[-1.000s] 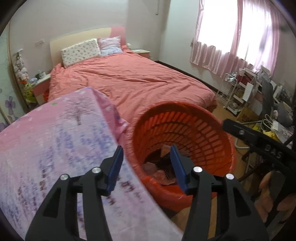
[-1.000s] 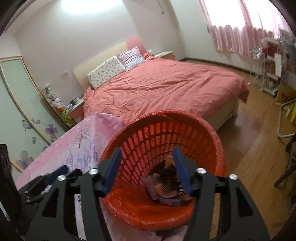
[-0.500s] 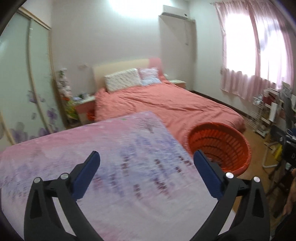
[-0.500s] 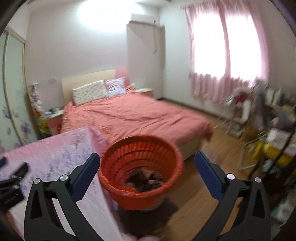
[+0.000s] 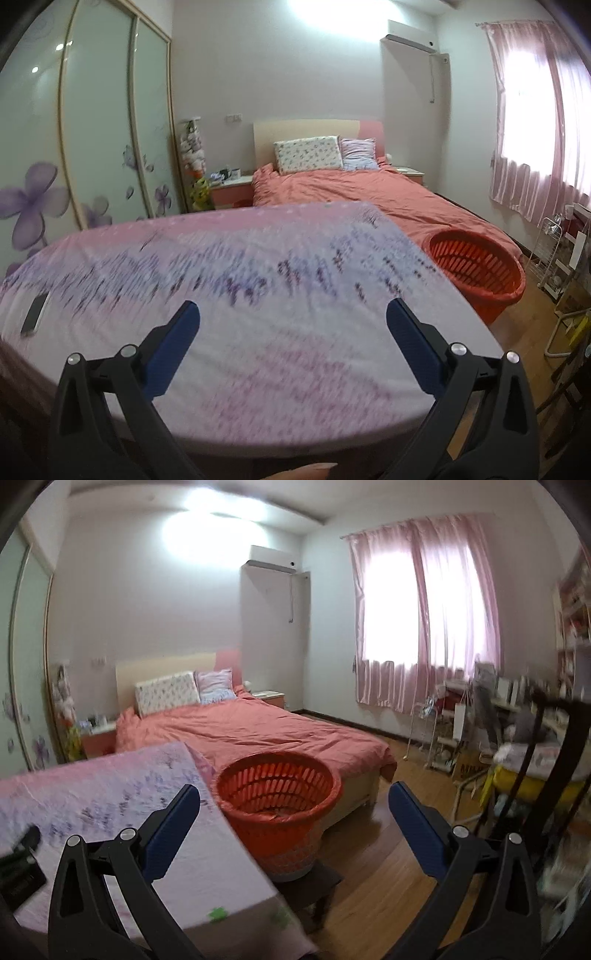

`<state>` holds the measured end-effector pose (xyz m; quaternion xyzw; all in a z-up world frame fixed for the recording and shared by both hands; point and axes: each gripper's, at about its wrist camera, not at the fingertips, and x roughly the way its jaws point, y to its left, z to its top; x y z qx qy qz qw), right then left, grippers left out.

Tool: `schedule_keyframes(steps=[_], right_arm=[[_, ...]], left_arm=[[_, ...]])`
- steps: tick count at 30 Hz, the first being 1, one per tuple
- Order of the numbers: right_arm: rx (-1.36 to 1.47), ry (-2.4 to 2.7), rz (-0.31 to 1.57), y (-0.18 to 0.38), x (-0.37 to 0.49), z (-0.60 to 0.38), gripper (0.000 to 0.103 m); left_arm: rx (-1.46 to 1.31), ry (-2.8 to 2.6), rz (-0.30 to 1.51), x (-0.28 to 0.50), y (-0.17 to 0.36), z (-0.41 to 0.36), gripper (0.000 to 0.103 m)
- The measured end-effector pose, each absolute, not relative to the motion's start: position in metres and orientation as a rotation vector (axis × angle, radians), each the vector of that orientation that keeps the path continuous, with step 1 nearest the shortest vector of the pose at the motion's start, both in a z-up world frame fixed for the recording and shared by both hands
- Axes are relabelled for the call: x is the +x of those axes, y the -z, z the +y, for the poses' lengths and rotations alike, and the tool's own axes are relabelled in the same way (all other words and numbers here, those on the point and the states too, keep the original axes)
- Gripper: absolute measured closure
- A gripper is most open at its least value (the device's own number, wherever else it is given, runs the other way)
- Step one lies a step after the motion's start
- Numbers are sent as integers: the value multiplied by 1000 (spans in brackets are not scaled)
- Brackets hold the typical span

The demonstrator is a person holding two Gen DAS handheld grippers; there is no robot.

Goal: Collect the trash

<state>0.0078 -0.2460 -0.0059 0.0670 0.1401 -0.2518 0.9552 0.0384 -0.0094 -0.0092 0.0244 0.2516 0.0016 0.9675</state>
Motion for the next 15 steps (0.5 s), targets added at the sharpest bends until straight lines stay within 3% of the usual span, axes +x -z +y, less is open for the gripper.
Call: schedule_keyframes(steps=[15], right_arm=[[112, 508, 419, 19, 7, -224, 2]], left_arm=[[13, -17, 482, 11, 7, 3, 4]])
